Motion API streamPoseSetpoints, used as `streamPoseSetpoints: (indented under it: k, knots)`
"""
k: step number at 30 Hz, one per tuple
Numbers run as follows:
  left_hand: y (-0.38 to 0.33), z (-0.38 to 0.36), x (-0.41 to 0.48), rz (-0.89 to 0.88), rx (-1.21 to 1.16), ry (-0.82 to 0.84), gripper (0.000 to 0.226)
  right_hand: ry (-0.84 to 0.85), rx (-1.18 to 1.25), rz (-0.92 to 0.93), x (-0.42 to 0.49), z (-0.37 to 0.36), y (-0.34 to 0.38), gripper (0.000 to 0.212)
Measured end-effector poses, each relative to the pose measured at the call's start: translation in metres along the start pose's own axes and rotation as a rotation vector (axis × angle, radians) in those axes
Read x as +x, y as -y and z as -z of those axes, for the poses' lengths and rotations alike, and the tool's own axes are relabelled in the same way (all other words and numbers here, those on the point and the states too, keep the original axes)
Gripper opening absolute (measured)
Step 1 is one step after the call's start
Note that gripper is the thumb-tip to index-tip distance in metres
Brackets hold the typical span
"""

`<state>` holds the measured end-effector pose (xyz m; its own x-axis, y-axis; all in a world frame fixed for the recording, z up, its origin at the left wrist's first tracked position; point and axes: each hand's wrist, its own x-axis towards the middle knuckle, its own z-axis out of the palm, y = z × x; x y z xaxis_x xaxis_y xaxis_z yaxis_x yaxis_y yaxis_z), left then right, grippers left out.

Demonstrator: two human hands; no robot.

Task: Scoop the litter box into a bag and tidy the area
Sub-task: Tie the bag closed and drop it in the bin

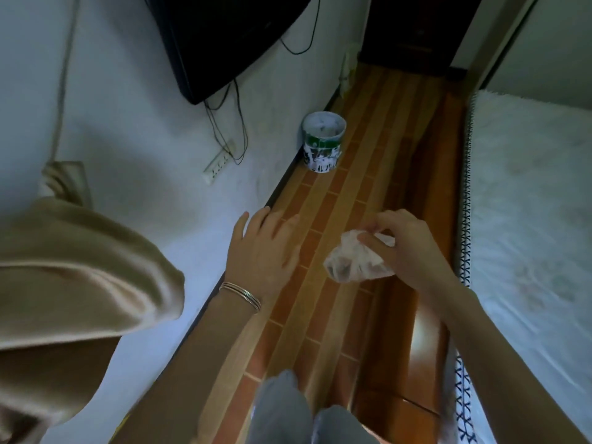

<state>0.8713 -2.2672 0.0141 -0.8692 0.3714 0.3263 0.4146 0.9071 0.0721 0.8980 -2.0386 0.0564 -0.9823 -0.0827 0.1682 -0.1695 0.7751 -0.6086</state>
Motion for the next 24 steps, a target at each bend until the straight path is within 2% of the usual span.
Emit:
streamPoseSetpoints:
  k: [10, 16, 24]
  knots:
    - [0.033, -0.046, 0.148, -0.081, -0.094, 0.078, 0.047, -0.083, -0.074, -0.101, 0.124, 0.008, -0.063, 0.008]
    - [0.048, -0.063, 0.253, -0.191, -0.127, 0.037, 0.046, -0.193, -0.072, -0.142, 0.197, 0.022, -0.087, 0.005]
    - [0.047, -0.117, 0.343, -0.249, -0.119, 0.087, 0.048, -0.194, -0.049, -0.193, 0.282, 0.037, -0.142, 0.007]
